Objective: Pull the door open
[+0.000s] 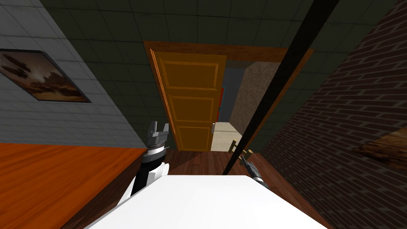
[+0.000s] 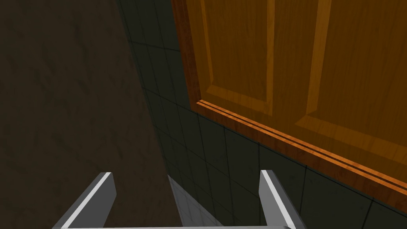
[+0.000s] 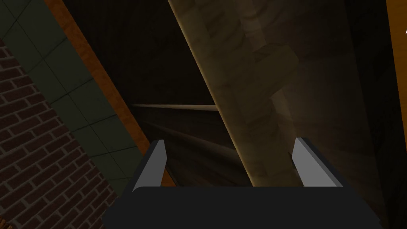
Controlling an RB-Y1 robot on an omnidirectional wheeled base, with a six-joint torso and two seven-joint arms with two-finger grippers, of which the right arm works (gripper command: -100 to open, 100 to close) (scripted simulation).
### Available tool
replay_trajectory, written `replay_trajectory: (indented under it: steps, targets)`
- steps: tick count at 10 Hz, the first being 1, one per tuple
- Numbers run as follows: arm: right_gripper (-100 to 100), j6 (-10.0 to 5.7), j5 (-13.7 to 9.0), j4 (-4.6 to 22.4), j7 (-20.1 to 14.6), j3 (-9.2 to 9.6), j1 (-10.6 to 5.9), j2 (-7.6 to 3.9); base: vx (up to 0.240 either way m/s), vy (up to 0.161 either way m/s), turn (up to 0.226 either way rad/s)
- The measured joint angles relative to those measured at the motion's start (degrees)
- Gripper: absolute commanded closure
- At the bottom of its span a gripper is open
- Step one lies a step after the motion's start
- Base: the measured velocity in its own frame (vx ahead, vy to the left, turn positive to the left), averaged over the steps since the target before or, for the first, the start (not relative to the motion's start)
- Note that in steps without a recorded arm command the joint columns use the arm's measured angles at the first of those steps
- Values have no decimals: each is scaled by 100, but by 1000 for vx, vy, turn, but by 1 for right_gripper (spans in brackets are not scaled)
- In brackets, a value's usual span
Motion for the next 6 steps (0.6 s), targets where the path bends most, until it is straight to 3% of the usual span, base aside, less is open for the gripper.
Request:
replay_trajectory:
  steps: [3, 5, 6]
  targets:
    - [100, 90, -81, -84, -254, -2, 64, 11, -41, -20, 37]
    - [100, -35, -130, 140, -411, -5, -1, -42, -17, -11, 15]
    - [100, 31, -146, -15, -490, 1, 99, -26, -31, -10, 35]
